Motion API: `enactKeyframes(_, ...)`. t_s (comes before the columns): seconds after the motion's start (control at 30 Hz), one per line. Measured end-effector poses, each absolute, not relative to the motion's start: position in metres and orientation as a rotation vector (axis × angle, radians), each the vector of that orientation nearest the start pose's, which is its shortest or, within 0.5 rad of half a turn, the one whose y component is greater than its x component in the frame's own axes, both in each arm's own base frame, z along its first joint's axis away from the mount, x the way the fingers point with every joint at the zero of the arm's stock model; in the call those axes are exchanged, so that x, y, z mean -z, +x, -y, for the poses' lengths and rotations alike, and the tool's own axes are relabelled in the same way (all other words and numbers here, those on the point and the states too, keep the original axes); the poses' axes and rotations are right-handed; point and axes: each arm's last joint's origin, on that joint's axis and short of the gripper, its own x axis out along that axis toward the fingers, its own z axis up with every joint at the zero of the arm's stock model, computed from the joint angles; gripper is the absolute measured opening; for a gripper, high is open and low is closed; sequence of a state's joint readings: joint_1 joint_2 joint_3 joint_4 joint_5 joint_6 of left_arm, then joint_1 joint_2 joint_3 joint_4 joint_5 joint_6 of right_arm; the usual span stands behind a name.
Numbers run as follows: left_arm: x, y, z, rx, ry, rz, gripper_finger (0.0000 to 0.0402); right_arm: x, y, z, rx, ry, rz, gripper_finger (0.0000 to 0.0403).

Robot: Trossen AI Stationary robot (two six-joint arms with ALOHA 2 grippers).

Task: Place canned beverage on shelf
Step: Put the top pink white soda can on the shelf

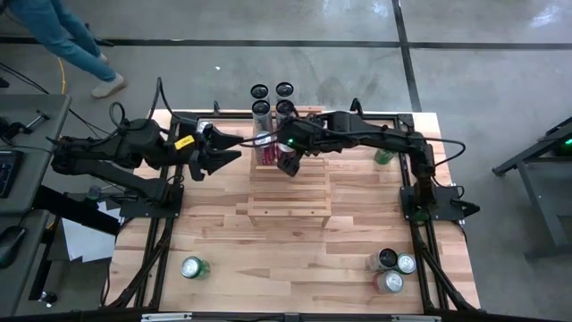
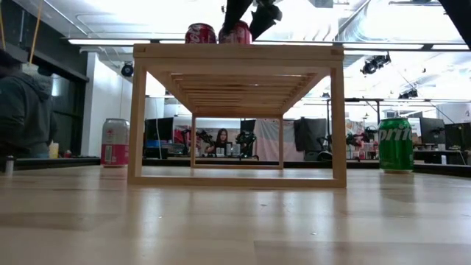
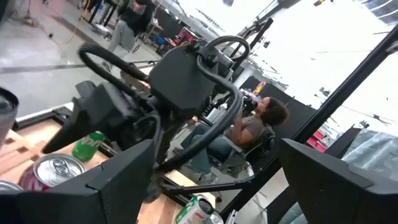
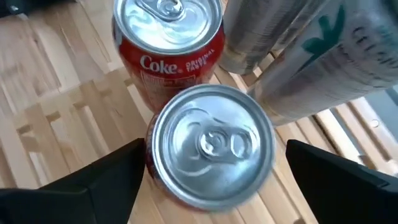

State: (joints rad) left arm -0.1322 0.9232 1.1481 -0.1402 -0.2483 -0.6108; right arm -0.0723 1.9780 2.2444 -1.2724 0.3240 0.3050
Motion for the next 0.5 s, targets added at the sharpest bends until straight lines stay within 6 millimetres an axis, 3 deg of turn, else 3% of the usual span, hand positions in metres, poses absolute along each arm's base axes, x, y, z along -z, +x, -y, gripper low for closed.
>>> enactKeyframes(0.3,-0.440,0.154,0.011,-0.152,-0.542,0.130,0.0333,-0.419,0.345,0.032,0.530,0.084,-1.009,0.0370)
enactKeyframes(0.5,-0.427,0.152,0.010,-0.201,-0.467,0.104,0.0333,-0.442,0.308,0.020,0.584,0.066,-1.002,0.0371)
